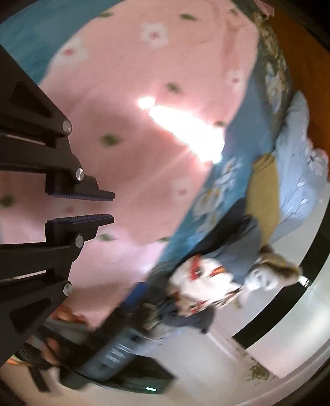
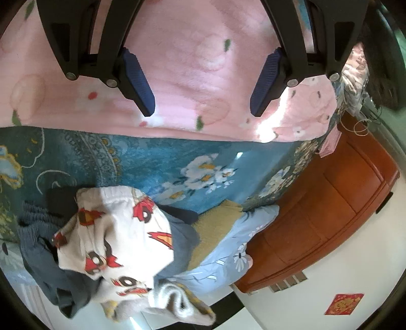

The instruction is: Fold clothes

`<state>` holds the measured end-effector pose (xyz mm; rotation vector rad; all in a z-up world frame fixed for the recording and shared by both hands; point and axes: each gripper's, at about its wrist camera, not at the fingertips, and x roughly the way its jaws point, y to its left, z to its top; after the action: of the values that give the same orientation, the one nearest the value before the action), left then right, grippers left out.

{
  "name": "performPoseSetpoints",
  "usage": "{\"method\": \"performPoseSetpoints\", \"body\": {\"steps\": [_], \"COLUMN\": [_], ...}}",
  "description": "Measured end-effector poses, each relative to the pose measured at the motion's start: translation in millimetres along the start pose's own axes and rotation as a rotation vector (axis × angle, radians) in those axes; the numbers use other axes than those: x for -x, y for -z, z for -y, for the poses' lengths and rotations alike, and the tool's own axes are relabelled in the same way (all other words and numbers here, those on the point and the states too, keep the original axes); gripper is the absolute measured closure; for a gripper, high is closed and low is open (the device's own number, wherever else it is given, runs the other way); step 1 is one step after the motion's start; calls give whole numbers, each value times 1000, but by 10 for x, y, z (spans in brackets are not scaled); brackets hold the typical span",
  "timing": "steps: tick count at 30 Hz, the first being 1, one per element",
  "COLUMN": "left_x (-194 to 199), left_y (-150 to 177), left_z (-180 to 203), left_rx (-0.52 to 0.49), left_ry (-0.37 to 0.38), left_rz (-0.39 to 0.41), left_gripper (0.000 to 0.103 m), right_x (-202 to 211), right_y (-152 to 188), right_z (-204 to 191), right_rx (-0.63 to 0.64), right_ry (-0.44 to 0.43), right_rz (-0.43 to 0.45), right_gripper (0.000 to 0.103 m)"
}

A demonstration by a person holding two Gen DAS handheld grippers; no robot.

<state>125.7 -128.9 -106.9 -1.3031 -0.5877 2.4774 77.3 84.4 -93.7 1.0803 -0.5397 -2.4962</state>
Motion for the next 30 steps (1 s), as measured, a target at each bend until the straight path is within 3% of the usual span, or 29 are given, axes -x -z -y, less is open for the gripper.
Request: {"method": "performPoseSetpoints", "body": {"steps": [5,8,11,16,18,23,28,30], "left_x": [-95,-154,-101,-5,13,48,91,107], "left_y": [163,194,269,380,430,473,494,499], "left_z": [-50,-132,-104,-56,-71,-66,-86,-91], "left_rx": [3,46,60,70,71,76,81,80], "left_ry": [-18,-7,9,87,105,136,139,142], "left_rz": [-28,-19,20,74,80,84,86,89], "left_gripper": [86,86,82,76,76,74,74,74], "right_x": [478,980,1657,2916,3253,3408,3344,3261], "right_y": [217,543,771,1121,1356,1829,1658,1554], "right_z": [103,446,980,1853,2167,2783,2959,3061], "right_rx": [-69,-130,-231,-478,-625,-904,-871,-874], "right_ry": [-100,-99,-10,307,347,268,204,191], "right_rz": [24,35,91,297,357,395,467,467], "right_gripper": [25,25,25,25,25,26,29,39]}}
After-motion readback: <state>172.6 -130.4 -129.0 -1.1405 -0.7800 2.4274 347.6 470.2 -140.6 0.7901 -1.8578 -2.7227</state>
